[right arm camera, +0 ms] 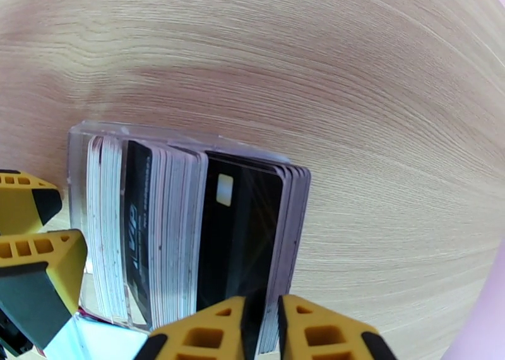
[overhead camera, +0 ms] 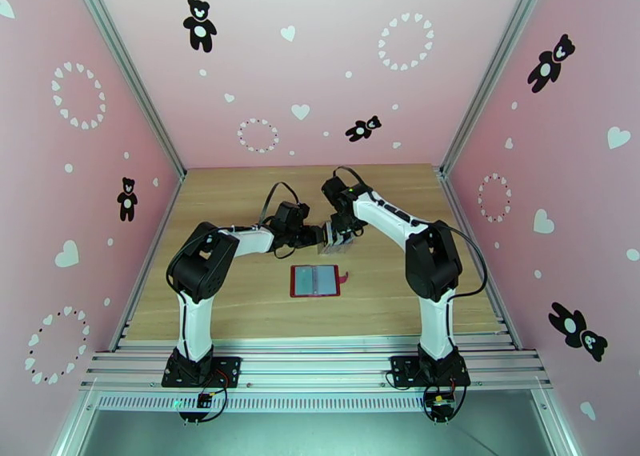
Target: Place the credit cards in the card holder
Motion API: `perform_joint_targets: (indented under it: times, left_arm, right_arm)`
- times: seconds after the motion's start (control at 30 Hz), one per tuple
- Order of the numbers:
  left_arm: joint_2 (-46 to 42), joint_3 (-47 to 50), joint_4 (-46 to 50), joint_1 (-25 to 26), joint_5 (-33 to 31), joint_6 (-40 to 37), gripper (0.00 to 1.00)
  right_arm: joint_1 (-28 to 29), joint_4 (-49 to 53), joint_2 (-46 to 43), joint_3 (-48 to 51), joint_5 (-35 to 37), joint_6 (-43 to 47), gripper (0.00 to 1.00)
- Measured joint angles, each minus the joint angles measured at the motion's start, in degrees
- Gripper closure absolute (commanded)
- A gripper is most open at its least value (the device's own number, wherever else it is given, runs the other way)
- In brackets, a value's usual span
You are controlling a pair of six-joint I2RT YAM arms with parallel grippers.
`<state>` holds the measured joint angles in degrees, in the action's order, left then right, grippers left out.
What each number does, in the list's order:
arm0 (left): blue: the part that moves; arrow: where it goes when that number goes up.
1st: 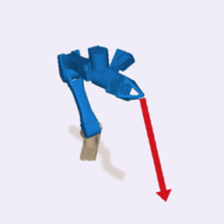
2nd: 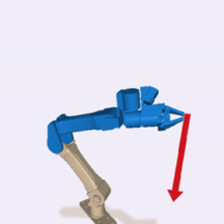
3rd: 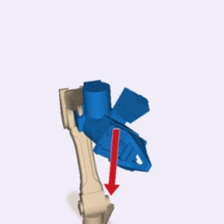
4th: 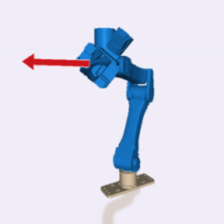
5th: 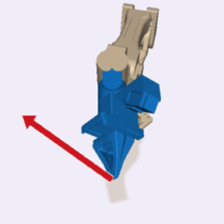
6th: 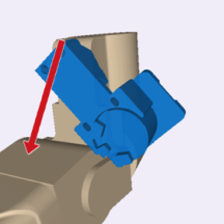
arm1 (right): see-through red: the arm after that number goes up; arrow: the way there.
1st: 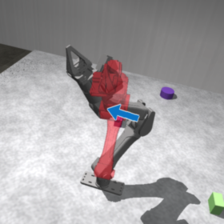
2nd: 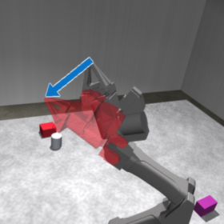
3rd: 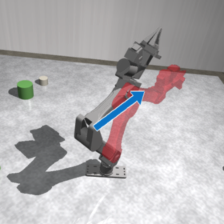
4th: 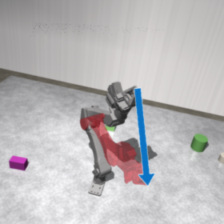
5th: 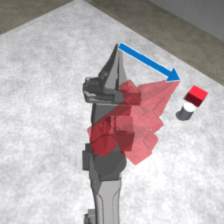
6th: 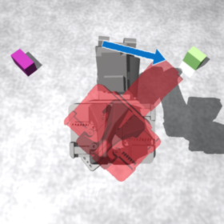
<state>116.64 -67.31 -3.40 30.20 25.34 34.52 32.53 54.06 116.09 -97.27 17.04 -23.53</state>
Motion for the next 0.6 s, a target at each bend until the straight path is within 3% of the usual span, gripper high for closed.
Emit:
perform_joint_targets:
  times: [0.13, 0.47, 0.6]
  left_arm:
    - [0.0, 0.0, 0.2, 0.0, 0.0, 0.0, 0.46]
    - [0.2, -0.2, 0.2, 0.0, 0.2, 0.0, 0.46]
    - [0.3, -0.4, 0.3, 0.0, 0.3, 0.0, 0.46]
  right_arm:
    - [0.0, 0.2, 0.0, -0.1, 0.1, 0.2, 0.8]
    - [0.3, 0.6, 0.0, -0.7, 0.3, 0.3, 1.0]
    - [0.3, 0.7, 0.0, -0.7, 0.2, 0.4, 1.0]
